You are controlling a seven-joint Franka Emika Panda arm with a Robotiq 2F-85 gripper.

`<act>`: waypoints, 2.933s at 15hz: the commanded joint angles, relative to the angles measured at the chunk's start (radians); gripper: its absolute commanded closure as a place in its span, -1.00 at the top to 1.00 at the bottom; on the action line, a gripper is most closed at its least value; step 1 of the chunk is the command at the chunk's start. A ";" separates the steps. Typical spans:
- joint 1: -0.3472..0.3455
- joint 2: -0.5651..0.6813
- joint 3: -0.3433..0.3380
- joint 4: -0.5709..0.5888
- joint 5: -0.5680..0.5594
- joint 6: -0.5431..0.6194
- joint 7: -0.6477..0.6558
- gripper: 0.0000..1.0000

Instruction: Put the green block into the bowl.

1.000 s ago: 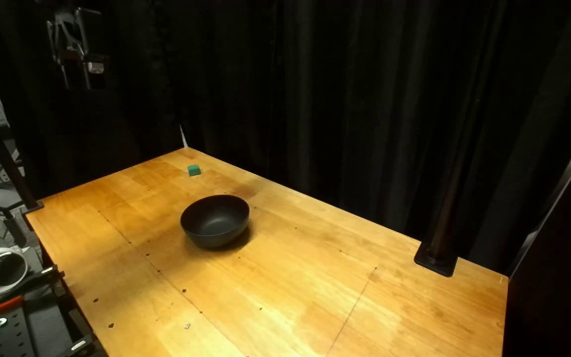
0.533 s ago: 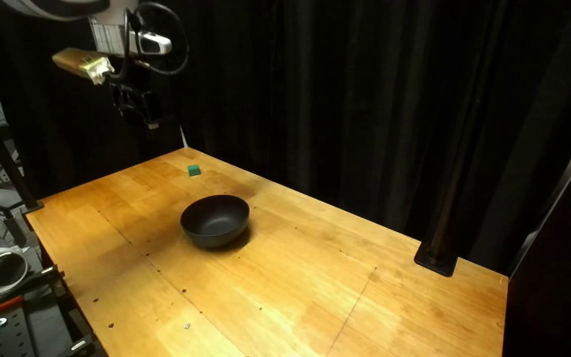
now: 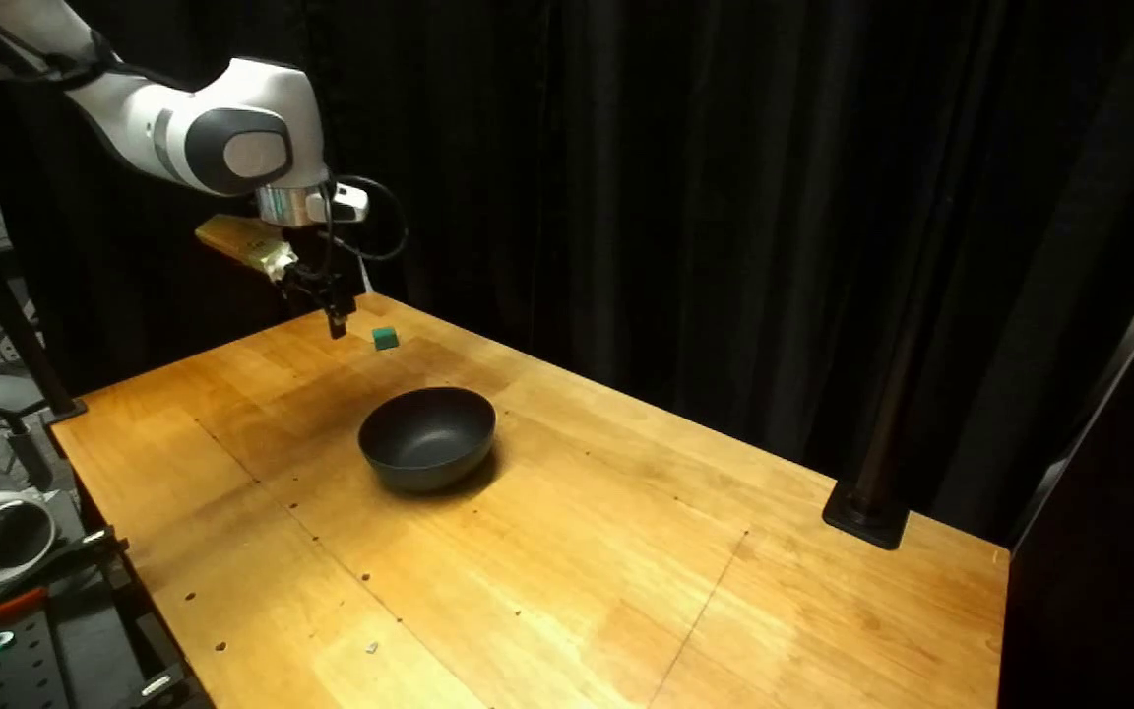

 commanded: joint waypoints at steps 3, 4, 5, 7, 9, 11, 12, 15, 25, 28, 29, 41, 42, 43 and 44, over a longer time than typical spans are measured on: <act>0.091 0.254 -0.051 0.228 -0.090 0.116 0.129 1.00; 0.106 0.288 -0.062 0.258 -0.096 0.140 0.144 1.00; 0.121 0.319 -0.073 0.286 -0.100 0.164 0.160 1.00; 0.139 0.374 -0.084 0.337 -0.090 0.197 0.178 1.00; 0.150 0.416 -0.087 0.383 -0.078 0.208 0.188 1.00; 0.162 0.452 -0.090 0.424 -0.076 0.216 0.197 1.00; 0.168 0.467 -0.093 0.443 -0.077 0.220 0.202 1.00; 0.181 0.513 -0.094 0.499 -0.072 0.232 0.212 1.00; 0.272 0.599 -0.183 0.605 -0.087 0.271 0.308 0.32; 0.290 0.599 -0.209 0.613 -0.088 0.260 0.332 -0.14; 0.294 0.596 -0.217 0.612 -0.090 0.257 0.337 -0.28; 0.245 0.305 -0.362 0.430 -0.192 -0.089 0.390 -0.59; 0.214 0.272 -0.350 0.413 -0.192 -0.146 0.372 -0.59; 0.190 0.245 -0.347 0.400 -0.199 -0.204 0.373 -0.59; 0.156 0.217 -0.337 0.375 -0.195 -0.244 0.363 -0.59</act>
